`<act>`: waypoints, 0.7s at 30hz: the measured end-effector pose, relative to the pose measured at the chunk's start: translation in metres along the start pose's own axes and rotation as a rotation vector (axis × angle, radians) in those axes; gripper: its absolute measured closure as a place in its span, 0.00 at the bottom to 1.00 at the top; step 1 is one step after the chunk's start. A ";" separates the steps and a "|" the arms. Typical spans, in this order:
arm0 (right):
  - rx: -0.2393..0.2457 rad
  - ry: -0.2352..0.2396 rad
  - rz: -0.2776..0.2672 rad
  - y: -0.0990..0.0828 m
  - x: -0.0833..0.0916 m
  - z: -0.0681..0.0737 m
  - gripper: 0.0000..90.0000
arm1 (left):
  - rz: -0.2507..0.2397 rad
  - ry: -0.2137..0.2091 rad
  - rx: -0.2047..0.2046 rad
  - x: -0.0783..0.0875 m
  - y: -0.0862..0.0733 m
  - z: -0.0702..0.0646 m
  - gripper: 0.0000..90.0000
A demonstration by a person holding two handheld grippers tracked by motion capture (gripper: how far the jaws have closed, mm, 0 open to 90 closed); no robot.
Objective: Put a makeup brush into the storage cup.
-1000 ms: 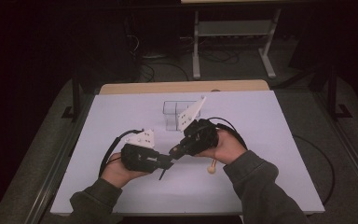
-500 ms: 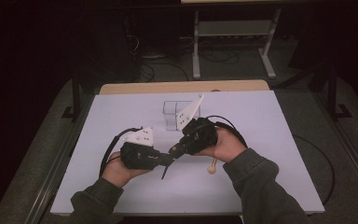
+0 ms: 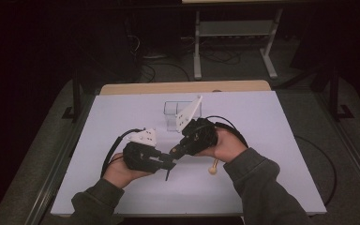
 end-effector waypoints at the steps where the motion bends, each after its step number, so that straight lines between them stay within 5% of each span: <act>1: 0.001 -0.001 0.003 0.000 0.000 0.000 0.93 | 0.006 -0.005 -0.004 0.000 0.000 0.000 0.83; 9: -0.013 0.003 -0.005 -0.003 0.001 0.000 0.91 | -0.010 -0.014 -0.006 -0.002 0.002 0.000 0.92; 21: -0.107 -0.052 -0.083 -0.029 0.017 0.002 0.71 | -0.045 0.009 0.010 0.002 0.004 0.008 0.92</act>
Point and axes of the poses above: each handheld gripper's, and its own axes: x roughly backward along the jaws, y roughly out of its top, z roughly to its left, the point moved 1 cm from there along -x, roughly forward along the jaws, and after that the axes turned 12 degrees about x, right-handed, at the moved point
